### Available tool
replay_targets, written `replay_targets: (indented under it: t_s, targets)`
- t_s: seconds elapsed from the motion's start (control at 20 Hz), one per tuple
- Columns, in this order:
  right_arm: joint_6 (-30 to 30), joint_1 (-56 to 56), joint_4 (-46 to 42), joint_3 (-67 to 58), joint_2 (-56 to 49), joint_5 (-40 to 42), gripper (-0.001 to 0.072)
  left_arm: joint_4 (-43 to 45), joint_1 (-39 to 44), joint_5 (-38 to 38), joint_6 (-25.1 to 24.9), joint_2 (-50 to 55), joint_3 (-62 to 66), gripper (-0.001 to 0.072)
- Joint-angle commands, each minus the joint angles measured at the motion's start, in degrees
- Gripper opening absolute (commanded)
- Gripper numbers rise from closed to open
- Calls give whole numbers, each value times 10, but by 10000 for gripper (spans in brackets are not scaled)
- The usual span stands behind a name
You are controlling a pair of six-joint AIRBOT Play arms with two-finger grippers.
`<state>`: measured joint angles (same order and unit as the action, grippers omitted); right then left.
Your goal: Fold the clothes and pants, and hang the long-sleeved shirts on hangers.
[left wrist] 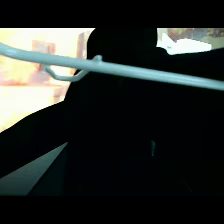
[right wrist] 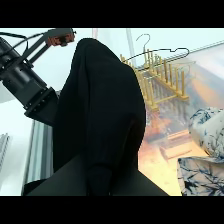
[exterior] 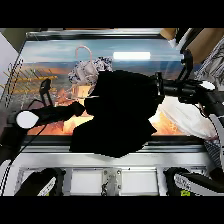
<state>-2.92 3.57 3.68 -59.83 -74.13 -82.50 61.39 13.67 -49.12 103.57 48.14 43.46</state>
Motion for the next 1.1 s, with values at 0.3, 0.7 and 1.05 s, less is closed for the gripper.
replay_targets:
  t_s: [0.3,0.7,1.05]
  targets:
    - [8,0,0,-1,2,0,19,4,52,85,60,73,0,532]
    - [53,0,6,-1,11,2,19,77,-47,-12,57,17,0,23]
    - [80,-10,92,-1,15,2,19,39,-40,4,33,5,0,23]
